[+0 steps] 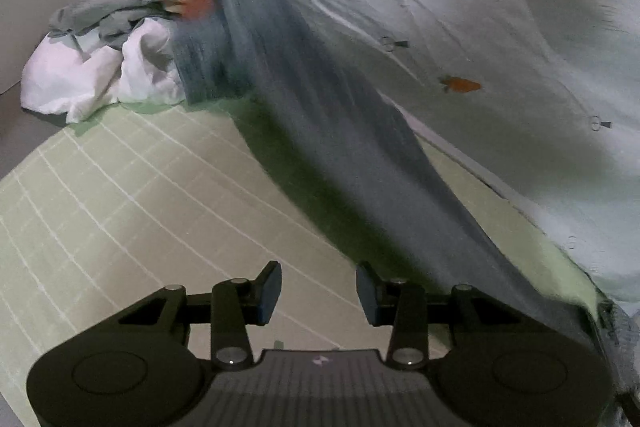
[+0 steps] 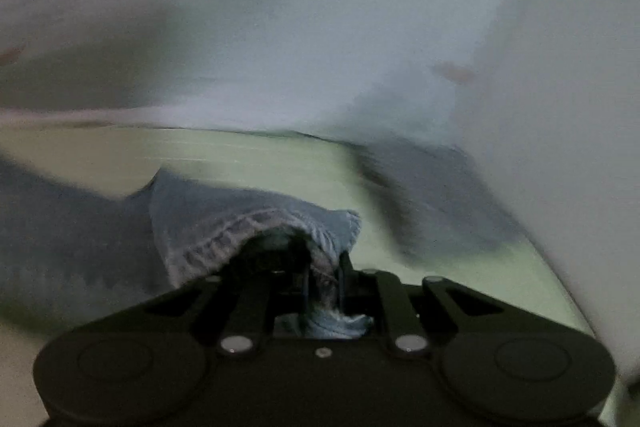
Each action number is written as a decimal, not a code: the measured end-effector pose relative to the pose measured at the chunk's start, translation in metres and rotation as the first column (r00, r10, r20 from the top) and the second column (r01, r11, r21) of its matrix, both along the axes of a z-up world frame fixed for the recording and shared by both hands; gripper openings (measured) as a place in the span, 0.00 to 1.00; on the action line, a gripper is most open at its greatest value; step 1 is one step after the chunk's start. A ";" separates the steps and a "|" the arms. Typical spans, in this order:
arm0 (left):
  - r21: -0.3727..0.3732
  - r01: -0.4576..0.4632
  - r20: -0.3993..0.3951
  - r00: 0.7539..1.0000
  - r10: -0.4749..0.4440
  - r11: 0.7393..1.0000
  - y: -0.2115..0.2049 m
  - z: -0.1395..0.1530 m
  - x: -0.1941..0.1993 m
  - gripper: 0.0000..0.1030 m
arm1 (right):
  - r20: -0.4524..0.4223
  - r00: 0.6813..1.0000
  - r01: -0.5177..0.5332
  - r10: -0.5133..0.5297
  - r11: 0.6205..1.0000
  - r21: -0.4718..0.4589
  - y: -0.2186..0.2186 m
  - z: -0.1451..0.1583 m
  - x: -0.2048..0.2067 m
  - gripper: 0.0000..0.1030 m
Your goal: Fold clothes
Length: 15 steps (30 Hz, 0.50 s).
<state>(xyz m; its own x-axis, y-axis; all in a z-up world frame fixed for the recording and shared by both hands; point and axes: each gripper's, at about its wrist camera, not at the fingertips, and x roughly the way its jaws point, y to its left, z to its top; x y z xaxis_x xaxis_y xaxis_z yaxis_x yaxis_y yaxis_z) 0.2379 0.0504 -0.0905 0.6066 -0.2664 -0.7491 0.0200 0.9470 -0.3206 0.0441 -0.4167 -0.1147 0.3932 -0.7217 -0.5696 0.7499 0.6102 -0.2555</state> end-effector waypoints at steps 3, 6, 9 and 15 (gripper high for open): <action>-0.017 -0.024 0.000 1.000 0.024 1.000 -0.008 0.000 -0.011 0.43 | -0.038 0.983 0.181 -0.179 0.982 0.049 -0.048 -0.004 -0.039 0.14; -0.022 -0.036 -0.027 0.999 0.035 0.999 -0.014 -0.004 -0.013 0.48 | 0.001 0.968 0.248 -0.253 0.952 0.179 -0.071 -0.010 -0.068 0.22; -0.021 -0.040 -0.048 0.998 0.039 0.999 -0.017 -0.010 -0.008 0.59 | 0.071 0.963 0.233 -0.260 0.937 0.262 -0.070 -0.018 -0.072 0.47; -0.024 -0.053 -0.075 0.996 0.051 0.998 -0.024 -0.019 0.010 0.61 | 0.154 0.938 0.254 -0.311 0.917 0.308 -0.053 -0.022 -0.063 0.63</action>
